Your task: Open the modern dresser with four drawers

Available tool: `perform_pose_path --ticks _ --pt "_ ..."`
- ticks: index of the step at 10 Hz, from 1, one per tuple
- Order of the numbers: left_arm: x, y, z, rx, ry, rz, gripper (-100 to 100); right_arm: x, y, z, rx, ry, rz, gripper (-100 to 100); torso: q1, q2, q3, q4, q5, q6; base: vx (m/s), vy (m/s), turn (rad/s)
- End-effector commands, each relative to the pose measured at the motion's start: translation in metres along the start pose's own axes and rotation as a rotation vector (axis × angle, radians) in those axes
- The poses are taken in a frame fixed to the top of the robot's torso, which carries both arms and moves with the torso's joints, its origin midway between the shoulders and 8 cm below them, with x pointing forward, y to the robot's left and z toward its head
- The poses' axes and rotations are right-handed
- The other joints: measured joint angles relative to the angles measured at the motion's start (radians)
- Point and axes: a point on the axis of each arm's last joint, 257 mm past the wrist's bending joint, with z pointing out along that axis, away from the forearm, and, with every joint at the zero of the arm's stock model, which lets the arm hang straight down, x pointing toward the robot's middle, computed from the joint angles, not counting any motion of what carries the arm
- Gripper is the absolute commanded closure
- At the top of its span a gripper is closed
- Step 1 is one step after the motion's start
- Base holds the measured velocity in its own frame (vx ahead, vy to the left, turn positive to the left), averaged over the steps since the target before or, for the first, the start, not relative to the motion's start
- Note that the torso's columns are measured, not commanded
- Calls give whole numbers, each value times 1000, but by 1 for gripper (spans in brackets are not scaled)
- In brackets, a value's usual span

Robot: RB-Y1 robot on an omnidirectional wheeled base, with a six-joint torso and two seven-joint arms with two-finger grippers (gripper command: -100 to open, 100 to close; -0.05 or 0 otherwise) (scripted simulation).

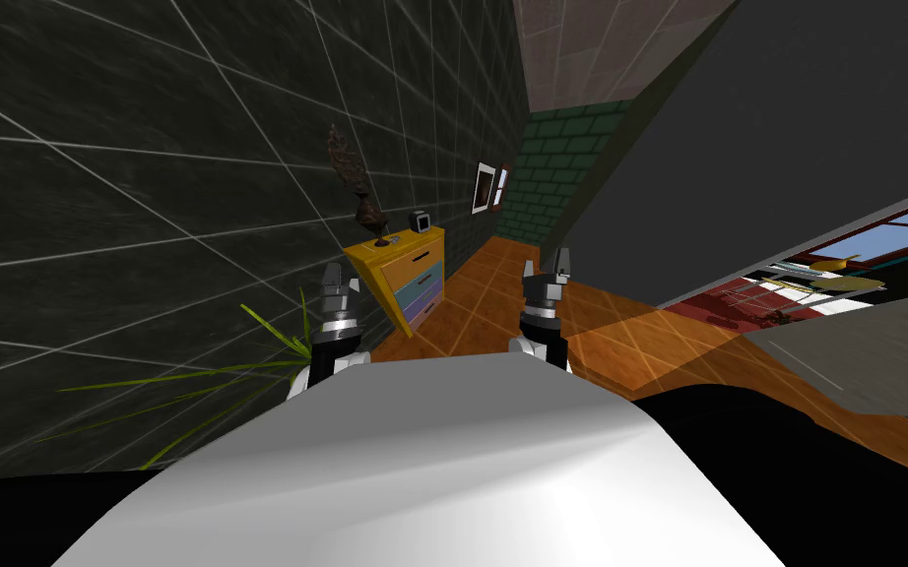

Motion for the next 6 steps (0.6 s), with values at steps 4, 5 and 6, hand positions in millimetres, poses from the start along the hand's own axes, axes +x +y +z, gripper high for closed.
perform_pose_path --ticks 4,5,6 --pt "0 0 0 0 0 0 0 0 0 0 0 0 0 0 0 248 -497 249 0 0 0 0 0" --pt "0 0 0 0 0 0 0 0 0 0 0 0 0 0 0 322 -644 322 0 0 0 0 0" --pt "0 0 0 0 0 0 0 0 0 0 0 0 0 0 0 396 -792 396 0 0 0 0 0"
